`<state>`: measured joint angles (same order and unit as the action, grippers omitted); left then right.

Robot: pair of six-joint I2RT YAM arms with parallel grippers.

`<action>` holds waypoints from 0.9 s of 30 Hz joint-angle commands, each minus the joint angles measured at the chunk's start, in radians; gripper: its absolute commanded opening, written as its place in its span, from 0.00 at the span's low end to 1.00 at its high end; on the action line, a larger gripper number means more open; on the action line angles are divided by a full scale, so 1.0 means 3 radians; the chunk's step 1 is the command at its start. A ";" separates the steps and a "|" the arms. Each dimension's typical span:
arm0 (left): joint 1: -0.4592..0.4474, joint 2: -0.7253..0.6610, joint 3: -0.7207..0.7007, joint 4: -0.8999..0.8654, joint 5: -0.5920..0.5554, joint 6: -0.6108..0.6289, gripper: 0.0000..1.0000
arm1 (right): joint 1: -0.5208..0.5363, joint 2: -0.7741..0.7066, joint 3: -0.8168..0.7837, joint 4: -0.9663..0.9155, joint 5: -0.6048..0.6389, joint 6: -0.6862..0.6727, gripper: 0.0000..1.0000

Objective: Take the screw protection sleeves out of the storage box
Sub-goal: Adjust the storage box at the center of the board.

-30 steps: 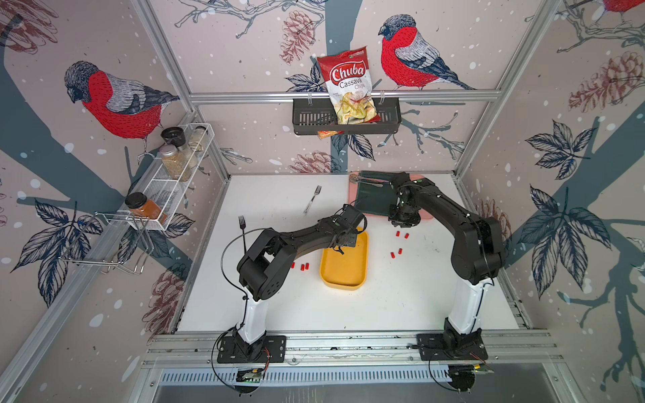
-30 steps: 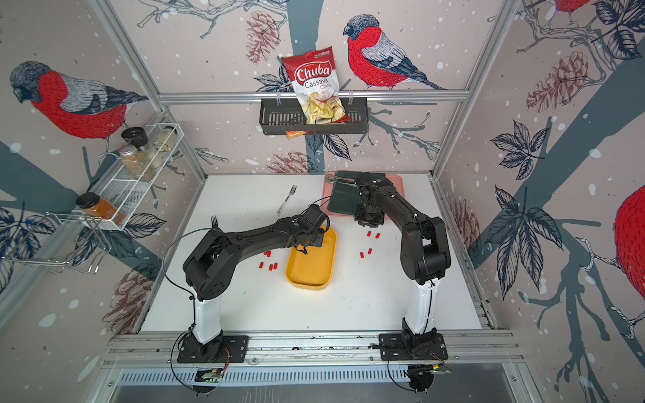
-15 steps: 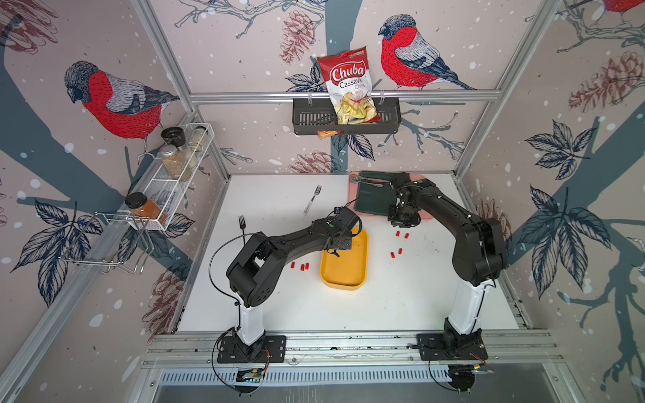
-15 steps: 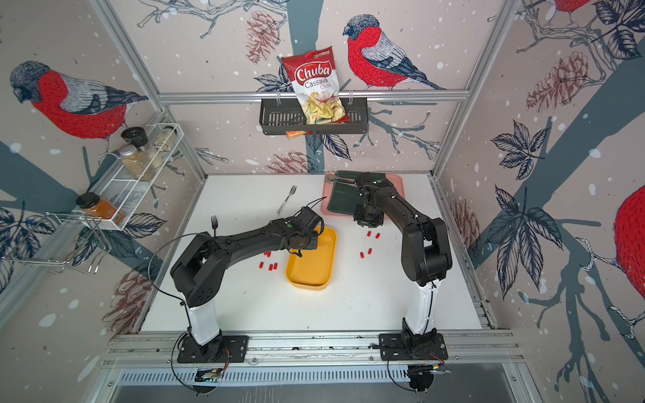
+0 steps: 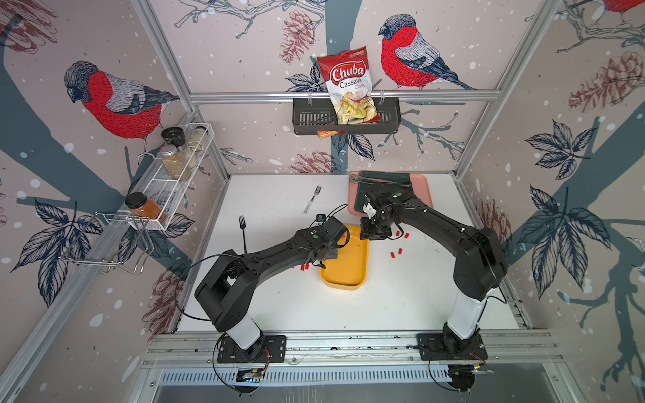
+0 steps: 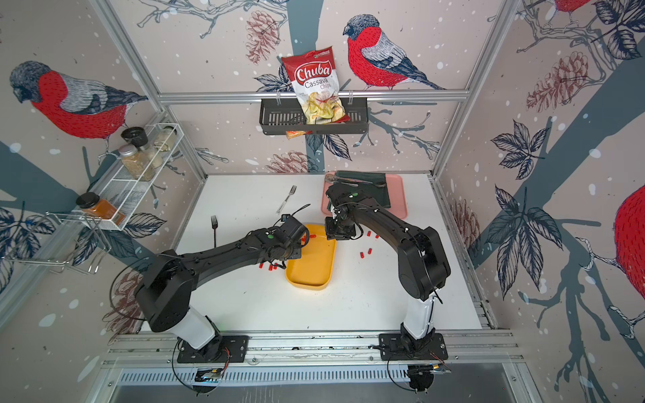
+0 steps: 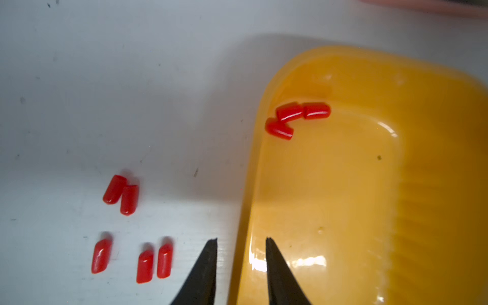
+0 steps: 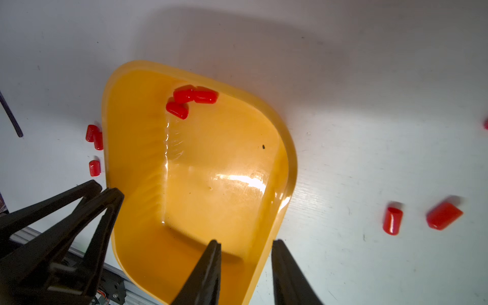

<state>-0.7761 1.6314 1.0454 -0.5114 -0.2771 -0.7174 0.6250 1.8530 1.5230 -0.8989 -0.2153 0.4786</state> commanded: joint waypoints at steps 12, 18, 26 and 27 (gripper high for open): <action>-0.0026 0.0449 0.0429 -0.0538 0.0030 0.0107 0.00 | 0.0049 0.0239 0.0059 0.0109 -0.0082 0.0103 0.37; -0.0035 0.0297 0.0665 -0.0932 -0.0143 0.0113 0.00 | 0.0049 0.0296 0.0121 0.0117 -0.0102 0.0126 0.38; -0.0134 0.0380 0.0524 -0.0805 -0.0151 -0.0048 0.00 | 0.0053 0.0285 0.0135 0.0104 -0.0058 0.0134 0.38; -0.0126 0.0419 0.0473 -0.0743 -0.0035 -0.0049 0.00 | 0.0054 0.0290 0.0147 0.0083 -0.0052 0.0136 0.38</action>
<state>-0.8181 1.7390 1.2140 -0.7528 -0.3264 -0.7105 0.6388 1.9400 1.5631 -0.8650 -0.2420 0.5041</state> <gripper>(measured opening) 0.084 0.379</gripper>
